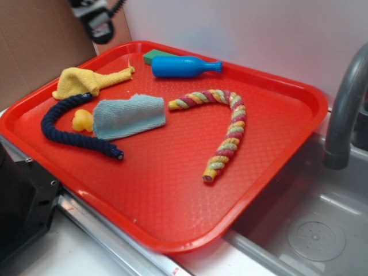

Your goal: Grab the multicolored rope.

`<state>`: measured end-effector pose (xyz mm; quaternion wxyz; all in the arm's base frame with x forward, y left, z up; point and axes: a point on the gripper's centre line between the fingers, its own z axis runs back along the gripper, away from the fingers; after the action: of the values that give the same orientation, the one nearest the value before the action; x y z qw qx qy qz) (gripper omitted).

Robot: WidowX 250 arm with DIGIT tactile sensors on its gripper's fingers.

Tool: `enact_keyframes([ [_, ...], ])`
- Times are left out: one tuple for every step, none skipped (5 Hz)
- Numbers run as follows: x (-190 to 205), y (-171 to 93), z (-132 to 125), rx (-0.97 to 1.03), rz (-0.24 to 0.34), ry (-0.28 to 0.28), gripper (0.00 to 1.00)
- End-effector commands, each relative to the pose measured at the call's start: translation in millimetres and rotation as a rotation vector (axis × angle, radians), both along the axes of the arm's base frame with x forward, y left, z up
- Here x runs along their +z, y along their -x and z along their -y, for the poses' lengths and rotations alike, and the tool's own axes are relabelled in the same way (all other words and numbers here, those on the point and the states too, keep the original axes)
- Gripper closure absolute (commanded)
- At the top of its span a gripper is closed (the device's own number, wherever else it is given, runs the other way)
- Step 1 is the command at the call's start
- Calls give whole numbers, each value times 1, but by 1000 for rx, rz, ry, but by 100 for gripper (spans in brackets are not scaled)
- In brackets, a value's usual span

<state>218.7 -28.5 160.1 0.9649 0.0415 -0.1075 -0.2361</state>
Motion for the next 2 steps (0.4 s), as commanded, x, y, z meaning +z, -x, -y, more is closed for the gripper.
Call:
enact_keyframes([
  [-47, -96, 19, -266, 4, 29, 0],
  [-73, -131, 14, -230, -58, 35, 0],
])
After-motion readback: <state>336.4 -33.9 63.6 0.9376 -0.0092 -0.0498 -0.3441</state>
